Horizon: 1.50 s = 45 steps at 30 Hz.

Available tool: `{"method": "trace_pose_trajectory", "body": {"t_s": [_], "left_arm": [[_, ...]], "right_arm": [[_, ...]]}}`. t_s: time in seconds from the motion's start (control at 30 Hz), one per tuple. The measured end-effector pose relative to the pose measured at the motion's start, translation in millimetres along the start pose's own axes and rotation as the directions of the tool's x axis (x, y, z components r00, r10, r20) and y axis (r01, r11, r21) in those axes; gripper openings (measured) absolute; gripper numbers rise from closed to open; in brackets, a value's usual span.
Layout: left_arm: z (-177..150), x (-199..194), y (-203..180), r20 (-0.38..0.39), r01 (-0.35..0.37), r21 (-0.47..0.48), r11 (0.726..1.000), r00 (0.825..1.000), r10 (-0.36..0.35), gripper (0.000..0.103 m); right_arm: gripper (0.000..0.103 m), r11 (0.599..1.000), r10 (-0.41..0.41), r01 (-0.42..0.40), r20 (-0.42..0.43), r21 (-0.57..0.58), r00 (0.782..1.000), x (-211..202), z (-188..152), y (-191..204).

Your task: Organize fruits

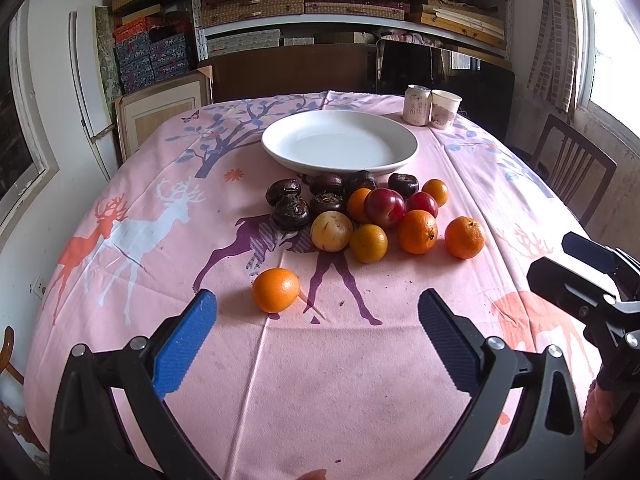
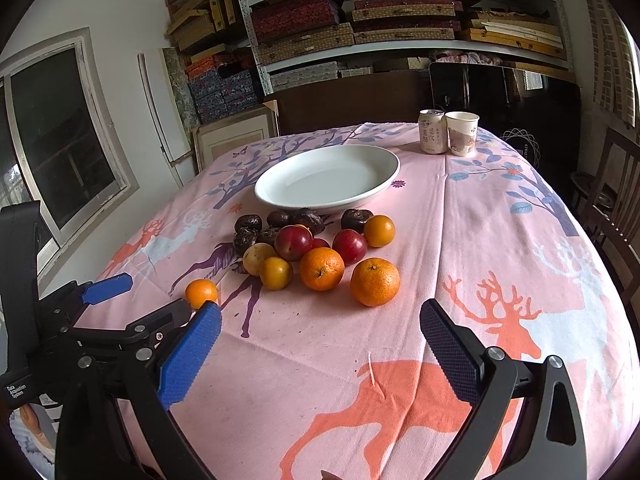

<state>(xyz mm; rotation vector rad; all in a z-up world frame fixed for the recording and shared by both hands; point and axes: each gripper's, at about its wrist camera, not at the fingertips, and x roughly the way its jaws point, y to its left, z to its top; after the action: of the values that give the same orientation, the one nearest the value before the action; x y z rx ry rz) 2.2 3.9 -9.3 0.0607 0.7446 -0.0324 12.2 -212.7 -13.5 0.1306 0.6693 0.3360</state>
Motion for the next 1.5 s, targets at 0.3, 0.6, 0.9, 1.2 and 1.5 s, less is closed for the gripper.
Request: {"method": "trace_pose_trajectory", "body": {"t_s": [0.3,0.6,0.9,1.2,1.5], "left_arm": [[-1.8,2.5,-1.1,-0.015,0.002,0.005,1.0,1.0,-0.002,0.099],[-1.2,3.4,-1.3,-0.022,0.002,0.002,1.0,1.0,-0.002,0.099],[-1.5,3.2,-1.1,-0.022,0.003,0.002,1.0,1.0,-0.003,0.099],[-1.9,3.5,-0.8,-0.023,0.003,0.002,1.0,1.0,-0.003,0.099],[-2.2,3.4,-0.9,-0.024,0.003,0.002,1.0,1.0,-0.003,0.099]], "right_arm": [[0.1,1.0,0.004,-0.004,-0.005,-0.002,1.0,0.7,-0.1,2.4],[0.1,1.0,0.009,-0.009,-0.003,0.001,1.0,0.8,-0.5,3.1],[0.1,1.0,0.011,-0.011,-0.006,-0.004,1.0,-0.5,-0.4,3.4],[0.1,1.0,0.014,-0.014,-0.003,-0.01,1.0,-2.7,0.6,4.6],[0.1,1.0,0.016,-0.016,-0.001,-0.013,1.0,-3.5,1.0,5.9]]}}
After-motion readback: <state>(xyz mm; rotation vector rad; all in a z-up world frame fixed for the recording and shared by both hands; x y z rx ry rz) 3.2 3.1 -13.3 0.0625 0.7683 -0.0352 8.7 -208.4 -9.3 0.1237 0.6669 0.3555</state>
